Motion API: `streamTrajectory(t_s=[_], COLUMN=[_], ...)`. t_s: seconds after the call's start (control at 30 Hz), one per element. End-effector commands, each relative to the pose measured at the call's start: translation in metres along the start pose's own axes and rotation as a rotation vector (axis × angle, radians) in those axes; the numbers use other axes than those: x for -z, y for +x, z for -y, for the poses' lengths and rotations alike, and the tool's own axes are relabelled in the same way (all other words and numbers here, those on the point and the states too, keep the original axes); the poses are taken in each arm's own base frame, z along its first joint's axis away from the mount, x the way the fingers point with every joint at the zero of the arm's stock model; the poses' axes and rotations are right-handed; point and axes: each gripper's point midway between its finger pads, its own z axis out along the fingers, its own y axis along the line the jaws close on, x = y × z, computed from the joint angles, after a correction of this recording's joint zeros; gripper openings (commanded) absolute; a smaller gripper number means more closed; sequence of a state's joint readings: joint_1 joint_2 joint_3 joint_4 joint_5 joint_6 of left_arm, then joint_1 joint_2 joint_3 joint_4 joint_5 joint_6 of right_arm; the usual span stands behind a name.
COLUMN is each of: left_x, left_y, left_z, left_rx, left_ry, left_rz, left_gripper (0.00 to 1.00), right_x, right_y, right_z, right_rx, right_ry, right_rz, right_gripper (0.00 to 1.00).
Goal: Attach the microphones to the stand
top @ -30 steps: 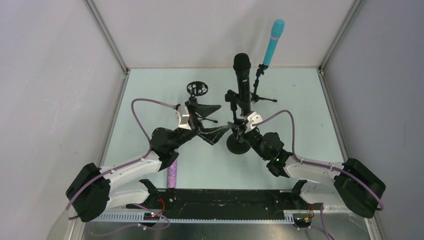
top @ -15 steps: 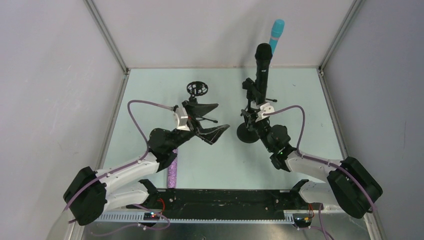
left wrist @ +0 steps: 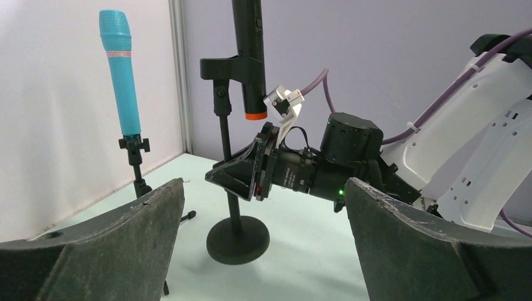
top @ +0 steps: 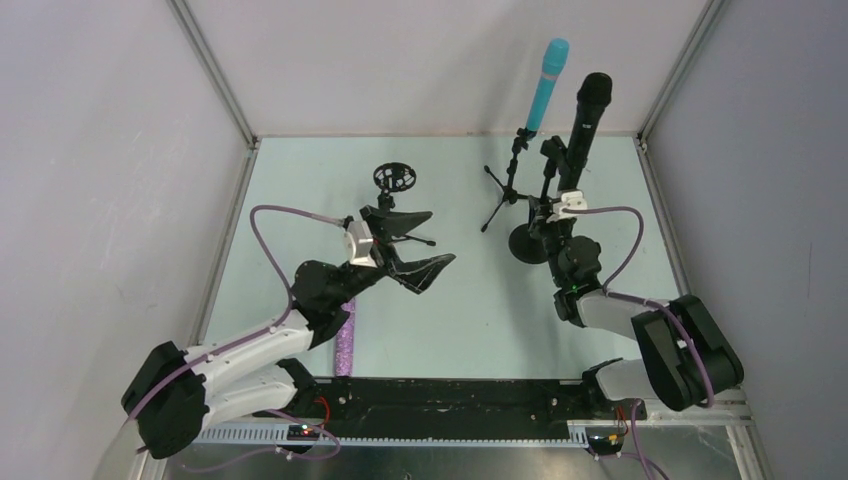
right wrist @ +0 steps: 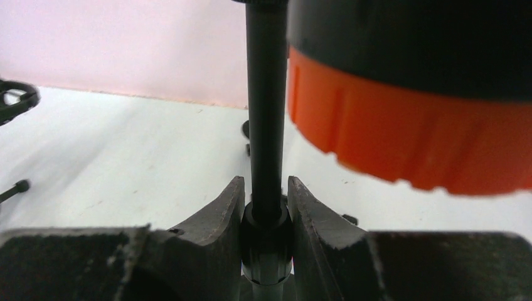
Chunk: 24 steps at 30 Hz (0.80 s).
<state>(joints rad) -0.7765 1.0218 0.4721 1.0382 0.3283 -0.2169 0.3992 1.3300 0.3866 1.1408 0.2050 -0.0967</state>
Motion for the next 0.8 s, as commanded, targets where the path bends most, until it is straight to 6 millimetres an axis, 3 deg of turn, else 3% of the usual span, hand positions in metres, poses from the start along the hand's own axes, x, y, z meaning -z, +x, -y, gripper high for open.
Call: streamTrajectory(t_s=[0.0,0.23,0.77], left_x=[0.003,0.005,0.004], left_y=[-0.008,-0.004,-0.001], left_z=[-0.002,-0.004,-0.009], left_rx=[-0.044,-0.035,-0.032], left_ry=[-0.006,-0.017,-0.021], left_rz=[0.022,0.007,-0.008], left_gripper=[1.0,1.0,1.0], right_x=[-0.01,-0.02,-0.03], right_y=[-0.062,-0.049,-0.016], right_z=[0.029,0.069,0.094], right_rx=[-0.01,0.03,0.039], right_ry=[0.097,0.235,0.323], right_rz=[0.259,0.252,0.182], right_gripper=[0.0,0.0,0.0])
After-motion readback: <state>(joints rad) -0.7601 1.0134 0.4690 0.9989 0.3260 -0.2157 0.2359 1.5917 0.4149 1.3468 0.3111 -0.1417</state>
